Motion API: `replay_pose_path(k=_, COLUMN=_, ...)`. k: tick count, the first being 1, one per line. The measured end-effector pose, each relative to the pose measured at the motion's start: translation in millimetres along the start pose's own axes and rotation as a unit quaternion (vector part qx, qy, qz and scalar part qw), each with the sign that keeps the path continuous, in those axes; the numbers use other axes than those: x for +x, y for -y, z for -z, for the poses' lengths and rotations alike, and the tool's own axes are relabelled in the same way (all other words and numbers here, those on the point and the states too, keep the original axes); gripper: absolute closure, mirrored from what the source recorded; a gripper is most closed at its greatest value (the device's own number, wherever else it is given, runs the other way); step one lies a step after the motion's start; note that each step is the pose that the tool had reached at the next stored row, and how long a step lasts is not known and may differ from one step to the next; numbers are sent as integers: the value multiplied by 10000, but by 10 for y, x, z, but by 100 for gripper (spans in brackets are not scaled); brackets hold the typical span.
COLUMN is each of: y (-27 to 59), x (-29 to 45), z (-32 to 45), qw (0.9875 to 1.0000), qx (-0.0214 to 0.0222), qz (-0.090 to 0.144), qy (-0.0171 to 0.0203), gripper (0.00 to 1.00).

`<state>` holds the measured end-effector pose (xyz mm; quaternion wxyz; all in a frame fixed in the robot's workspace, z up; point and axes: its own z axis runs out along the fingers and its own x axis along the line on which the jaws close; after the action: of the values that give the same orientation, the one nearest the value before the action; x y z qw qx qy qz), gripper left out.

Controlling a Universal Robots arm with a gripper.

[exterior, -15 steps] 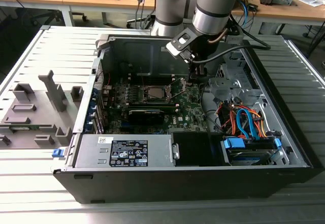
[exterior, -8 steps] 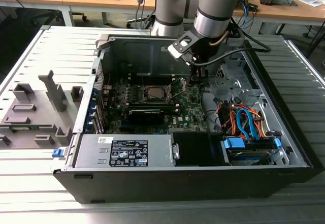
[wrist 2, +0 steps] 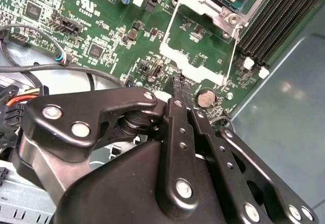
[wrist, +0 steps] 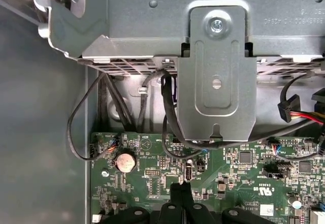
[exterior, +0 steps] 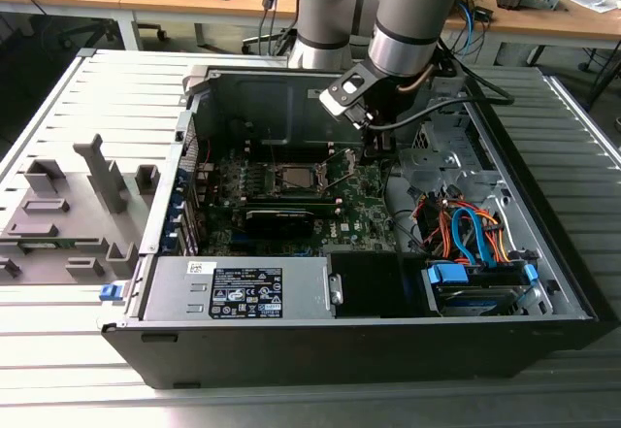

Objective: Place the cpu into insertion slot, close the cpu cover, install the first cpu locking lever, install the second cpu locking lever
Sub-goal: 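Close the cpu cover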

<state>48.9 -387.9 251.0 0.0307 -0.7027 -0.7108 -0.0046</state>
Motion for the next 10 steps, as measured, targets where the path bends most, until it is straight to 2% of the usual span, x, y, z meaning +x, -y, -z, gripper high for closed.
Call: replay_pose_path(k=10, y=103, x=1, z=-4, qw=10000, qx=0, qz=0, qy=0, gripper=89)
